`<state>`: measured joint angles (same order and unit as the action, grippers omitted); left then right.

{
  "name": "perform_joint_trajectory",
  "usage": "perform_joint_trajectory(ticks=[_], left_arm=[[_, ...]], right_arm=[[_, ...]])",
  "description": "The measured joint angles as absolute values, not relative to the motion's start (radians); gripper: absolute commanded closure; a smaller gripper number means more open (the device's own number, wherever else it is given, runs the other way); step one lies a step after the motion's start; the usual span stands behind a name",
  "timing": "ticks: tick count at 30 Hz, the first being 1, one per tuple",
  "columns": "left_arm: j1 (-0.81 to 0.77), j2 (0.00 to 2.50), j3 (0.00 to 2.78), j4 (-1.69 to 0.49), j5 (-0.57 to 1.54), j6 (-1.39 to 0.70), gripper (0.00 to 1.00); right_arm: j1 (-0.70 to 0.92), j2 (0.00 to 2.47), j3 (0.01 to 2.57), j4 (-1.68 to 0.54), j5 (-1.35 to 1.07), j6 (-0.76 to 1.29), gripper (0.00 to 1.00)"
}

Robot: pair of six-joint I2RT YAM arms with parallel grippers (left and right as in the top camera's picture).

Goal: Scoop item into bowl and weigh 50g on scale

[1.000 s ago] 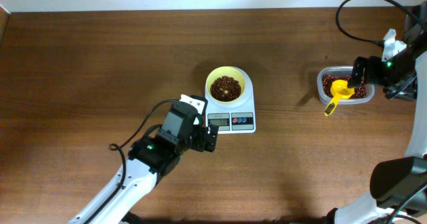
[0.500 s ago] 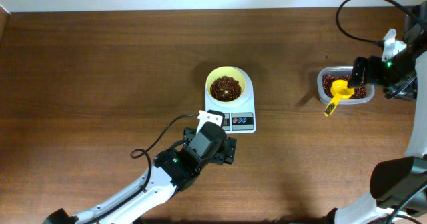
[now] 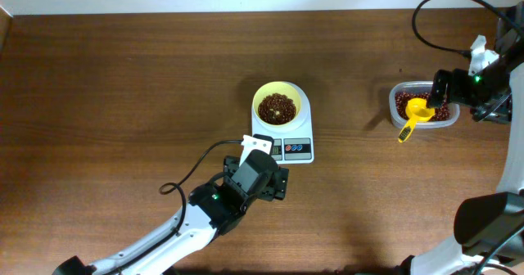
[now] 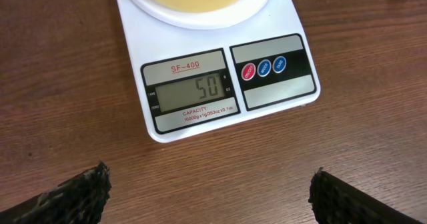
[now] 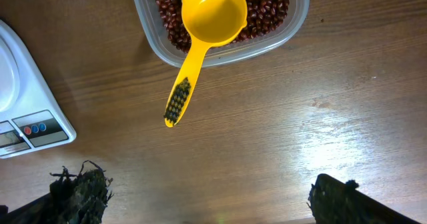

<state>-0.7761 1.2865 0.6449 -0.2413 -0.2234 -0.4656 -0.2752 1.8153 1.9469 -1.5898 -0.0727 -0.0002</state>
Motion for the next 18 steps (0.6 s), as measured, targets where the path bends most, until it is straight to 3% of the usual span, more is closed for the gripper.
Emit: perform_joint_trajectory(ticks=[8,18], left_arm=[[-0.732,1.141,0.572,-0.216,-0.237,-0.395,0.01],[-0.474,0.687,0.287,-0.085,-0.101,-0.210,0.01]], right_arm=[[-0.275,1.815,1.947,-1.590,-0.072,-0.001,0.01],[-0.275,1.815,1.948,-1.590,-0.073,-0.001,0.01]])
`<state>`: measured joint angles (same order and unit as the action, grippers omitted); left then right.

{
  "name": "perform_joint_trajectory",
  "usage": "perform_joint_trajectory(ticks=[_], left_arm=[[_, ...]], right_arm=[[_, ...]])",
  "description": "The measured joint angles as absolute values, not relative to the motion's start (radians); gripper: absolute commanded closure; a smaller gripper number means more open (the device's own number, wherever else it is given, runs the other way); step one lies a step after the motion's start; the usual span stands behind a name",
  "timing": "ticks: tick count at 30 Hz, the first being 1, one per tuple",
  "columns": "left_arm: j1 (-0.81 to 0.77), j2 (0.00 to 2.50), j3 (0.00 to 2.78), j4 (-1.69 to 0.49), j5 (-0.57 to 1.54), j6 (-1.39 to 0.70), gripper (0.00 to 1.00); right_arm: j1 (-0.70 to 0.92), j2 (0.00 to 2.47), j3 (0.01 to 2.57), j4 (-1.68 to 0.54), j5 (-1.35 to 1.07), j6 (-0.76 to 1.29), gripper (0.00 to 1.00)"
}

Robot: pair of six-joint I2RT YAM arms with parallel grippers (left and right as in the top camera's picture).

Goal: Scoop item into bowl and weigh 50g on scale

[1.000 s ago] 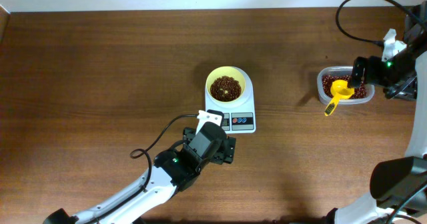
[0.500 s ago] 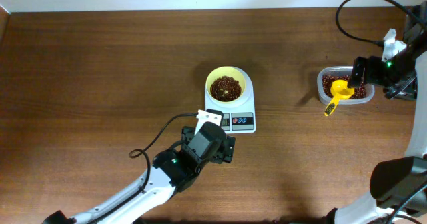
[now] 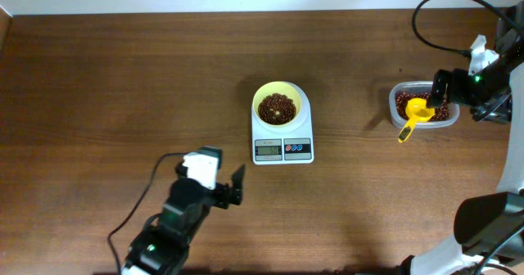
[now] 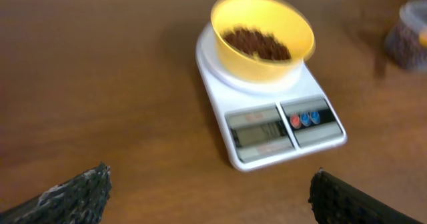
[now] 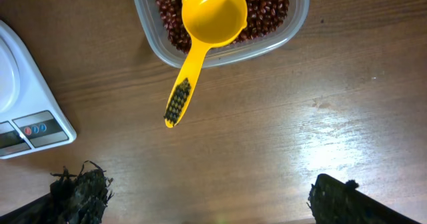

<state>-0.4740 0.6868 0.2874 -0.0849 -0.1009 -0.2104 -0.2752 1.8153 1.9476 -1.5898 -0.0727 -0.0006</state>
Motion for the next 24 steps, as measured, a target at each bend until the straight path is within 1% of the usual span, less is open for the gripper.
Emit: perform_joint_trajectory(ticks=[6,10,14,24], left_arm=[[-0.251,0.435,0.188,-0.084,0.027,-0.090,0.01],[-0.153,0.258,0.088,-0.066,0.064,-0.071,0.01],[-0.108,0.139,0.017,-0.072,0.090,-0.057,0.01],[-0.033,0.013,0.015,-0.070,0.112,0.085,0.01]], right_arm=[[-0.275,1.815,1.949,-1.589,-0.073,-0.001,0.01],[-0.275,1.815,1.949,-1.590,-0.072,0.000,0.01],[-0.275,1.815,1.950,-1.590,-0.073,-0.001,0.01],[-0.275,1.815,1.950,-1.590,-0.072,-0.001,0.01]])
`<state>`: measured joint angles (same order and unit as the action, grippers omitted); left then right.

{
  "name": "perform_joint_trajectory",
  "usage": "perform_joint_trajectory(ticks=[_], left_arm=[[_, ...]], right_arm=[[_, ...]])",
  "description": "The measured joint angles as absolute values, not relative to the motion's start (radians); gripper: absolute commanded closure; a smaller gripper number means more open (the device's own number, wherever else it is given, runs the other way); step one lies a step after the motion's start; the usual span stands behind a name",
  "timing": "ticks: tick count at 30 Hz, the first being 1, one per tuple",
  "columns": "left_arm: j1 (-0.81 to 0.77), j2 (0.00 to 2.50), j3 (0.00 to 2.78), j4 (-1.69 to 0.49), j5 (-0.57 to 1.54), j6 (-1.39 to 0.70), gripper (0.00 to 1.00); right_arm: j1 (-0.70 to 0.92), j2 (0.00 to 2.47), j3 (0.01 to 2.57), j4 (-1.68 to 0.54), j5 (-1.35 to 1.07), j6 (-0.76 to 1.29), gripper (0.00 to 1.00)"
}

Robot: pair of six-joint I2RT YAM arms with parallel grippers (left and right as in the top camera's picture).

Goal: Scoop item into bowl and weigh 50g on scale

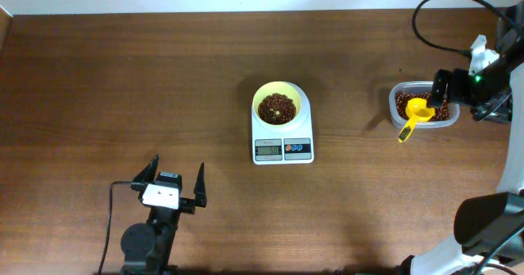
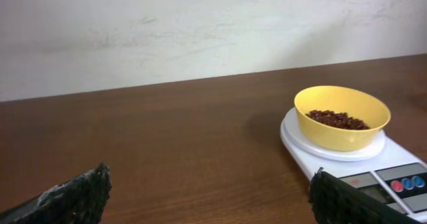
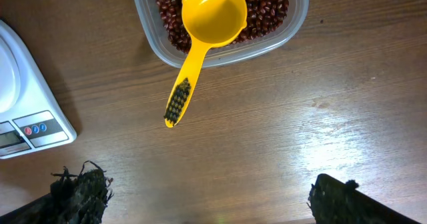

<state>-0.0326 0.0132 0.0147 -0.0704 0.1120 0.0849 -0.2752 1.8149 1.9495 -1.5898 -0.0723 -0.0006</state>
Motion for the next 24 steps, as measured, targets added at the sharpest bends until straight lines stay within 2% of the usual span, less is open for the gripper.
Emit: perform_joint_trajectory(ticks=[24], left_arm=[[-0.012,0.013,0.015,-0.070,0.124,0.165,0.01]], right_arm=[[-0.275,1.815,1.950,-1.590,-0.073,-0.001,0.01]])
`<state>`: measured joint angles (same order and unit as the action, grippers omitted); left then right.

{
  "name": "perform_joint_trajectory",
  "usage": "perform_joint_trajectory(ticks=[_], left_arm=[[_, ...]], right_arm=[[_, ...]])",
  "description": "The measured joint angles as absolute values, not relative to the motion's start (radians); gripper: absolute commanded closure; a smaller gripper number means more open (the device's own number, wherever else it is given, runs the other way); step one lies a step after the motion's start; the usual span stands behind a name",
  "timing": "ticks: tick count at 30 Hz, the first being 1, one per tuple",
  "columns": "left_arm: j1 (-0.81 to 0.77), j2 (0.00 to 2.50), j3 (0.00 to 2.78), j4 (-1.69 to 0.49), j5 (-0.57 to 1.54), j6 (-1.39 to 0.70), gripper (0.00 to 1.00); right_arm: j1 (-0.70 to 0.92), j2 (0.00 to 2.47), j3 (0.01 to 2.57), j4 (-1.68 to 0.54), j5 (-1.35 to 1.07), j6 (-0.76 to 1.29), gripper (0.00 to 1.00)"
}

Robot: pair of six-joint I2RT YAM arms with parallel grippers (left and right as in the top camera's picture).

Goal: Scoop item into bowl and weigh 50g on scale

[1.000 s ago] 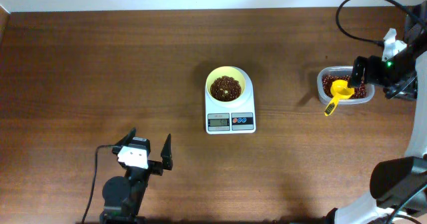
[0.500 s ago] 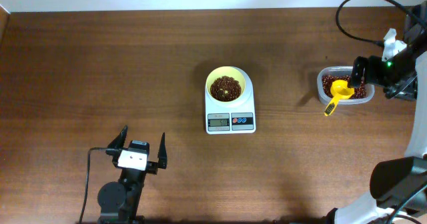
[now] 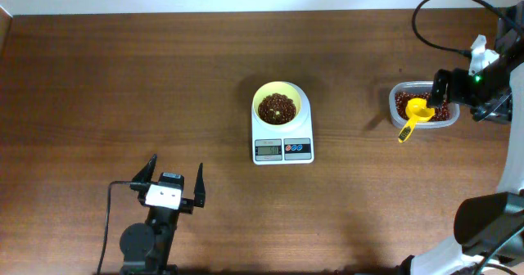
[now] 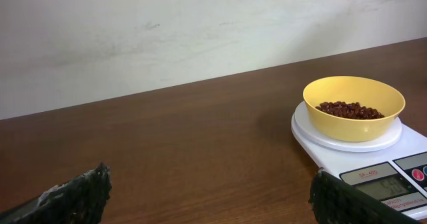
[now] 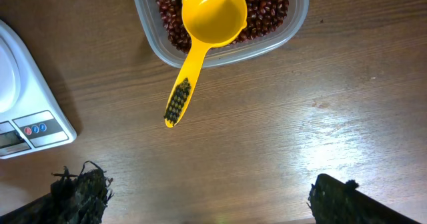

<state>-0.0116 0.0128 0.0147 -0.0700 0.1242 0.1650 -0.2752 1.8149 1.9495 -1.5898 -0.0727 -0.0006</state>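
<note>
A yellow bowl (image 3: 278, 105) holding red beans stands on the white scale (image 3: 282, 149) at mid-table; the same bowl (image 4: 353, 107) on the scale (image 4: 373, 164) shows in the left wrist view. At the right, a clear tub (image 3: 424, 105) of beans holds a yellow scoop (image 3: 416, 115) whose handle leans out over the rim; the right wrist view looks down on that scoop (image 5: 207, 31) and tub (image 5: 293, 21). My left gripper (image 3: 174, 179) is open at the front left, far from the scale. My right gripper (image 3: 468, 88) is open beside the tub, holding nothing.
The brown wooden table (image 3: 123, 87) reaches a pale wall (image 4: 200, 24) at the back. A black cable (image 3: 434, 17) loops above the right arm. The left arm's base (image 3: 146, 246) sits at the front edge.
The left wrist view has shifted slightly, so the bowl and scale sit a little further right and lower. The right arm, scoop and tub are unchanged.
My left gripper hung open just in front of the scale, whose display read 50. It then stood further back at the front left, and later at the front edge, where it still is. The right gripper stayed open beside the tub with the scoop resting inside.
</note>
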Motion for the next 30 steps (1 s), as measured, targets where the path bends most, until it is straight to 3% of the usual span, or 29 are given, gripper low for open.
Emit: perform_joint_trajectory(ticks=[8,15,26,30], left_arm=[[-0.012,0.013,0.015,-0.070,0.124,0.165,0.01],[-0.012,0.013,0.015,-0.070,0.124,0.165,0.01],[-0.012,0.010,0.015,-0.069,0.124,0.165,0.01],[-0.012,0.011,0.015,-0.069,0.124,0.165,0.01]], right_arm=[[-0.275,1.815,1.950,-1.566,-0.073,-0.001,0.01],[-0.221,1.641,1.749,-1.169,-0.154,0.000,0.01],[-0.124,0.836,0.494,0.206,-0.202,0.105,0.01],[-0.123,0.636,0.175,0.472,-0.203,0.109,0.01]])
